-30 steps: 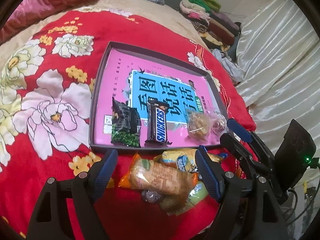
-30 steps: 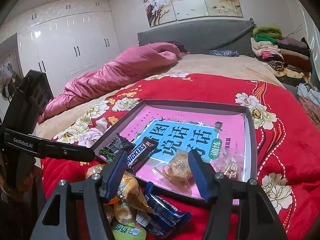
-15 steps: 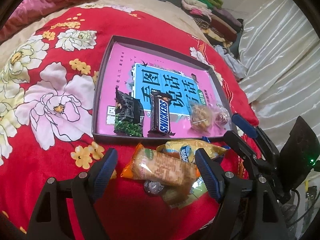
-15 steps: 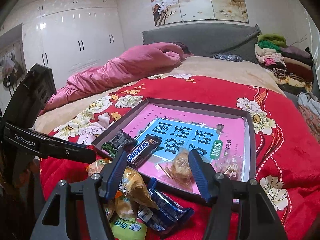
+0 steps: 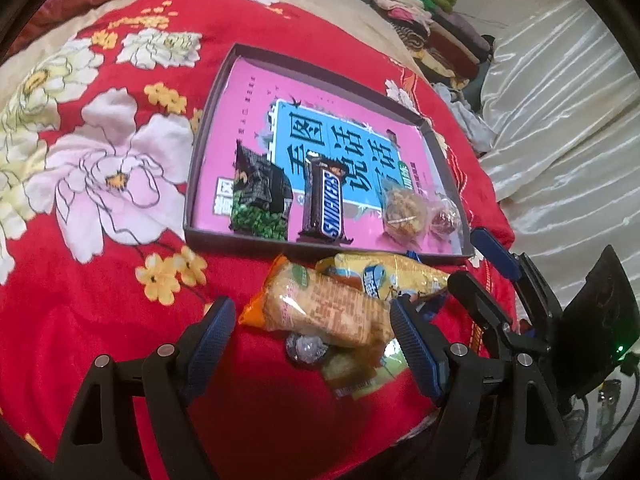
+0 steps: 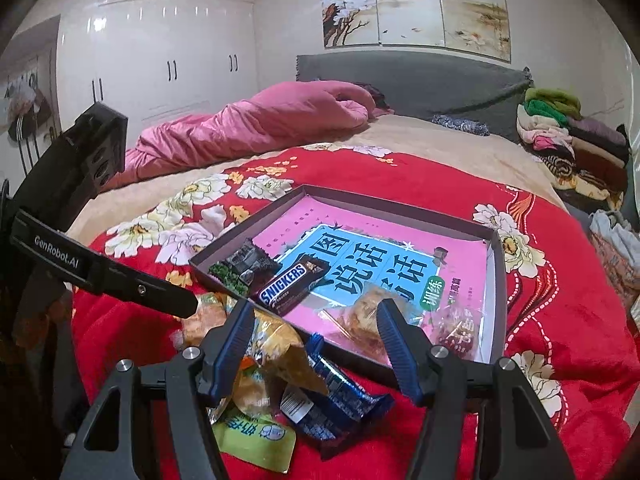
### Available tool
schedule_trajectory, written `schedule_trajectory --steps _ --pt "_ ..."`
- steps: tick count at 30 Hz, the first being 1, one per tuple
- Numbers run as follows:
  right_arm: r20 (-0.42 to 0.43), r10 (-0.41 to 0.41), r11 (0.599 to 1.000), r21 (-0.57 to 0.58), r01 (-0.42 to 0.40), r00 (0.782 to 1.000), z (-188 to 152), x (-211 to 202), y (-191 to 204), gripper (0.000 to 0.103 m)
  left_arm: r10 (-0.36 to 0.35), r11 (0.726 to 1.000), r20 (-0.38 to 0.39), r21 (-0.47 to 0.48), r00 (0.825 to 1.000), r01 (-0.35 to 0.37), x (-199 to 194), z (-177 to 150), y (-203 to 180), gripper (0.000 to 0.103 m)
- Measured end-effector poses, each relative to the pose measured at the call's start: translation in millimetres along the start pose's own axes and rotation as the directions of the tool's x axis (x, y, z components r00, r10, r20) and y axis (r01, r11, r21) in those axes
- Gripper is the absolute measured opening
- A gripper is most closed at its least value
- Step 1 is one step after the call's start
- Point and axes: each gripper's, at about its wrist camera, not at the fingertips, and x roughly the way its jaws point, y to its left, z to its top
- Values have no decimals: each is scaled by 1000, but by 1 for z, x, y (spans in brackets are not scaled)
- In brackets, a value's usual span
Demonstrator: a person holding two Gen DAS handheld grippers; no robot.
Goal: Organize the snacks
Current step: 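Move both tools down toward the snack pile beside the tray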
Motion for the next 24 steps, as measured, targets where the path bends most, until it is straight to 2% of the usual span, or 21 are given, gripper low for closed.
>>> schedule_trajectory --steps 13,24 --pt "-41 -18 998 -59 15 999 -8 -1 15 63 -49 998 -53 -47 997 47 8 -12 4 81" --pt "-76 -20 999 -47 17 997 -12 4 14 63 -139 986 -64 -107 988 131 22 -12 6 80"
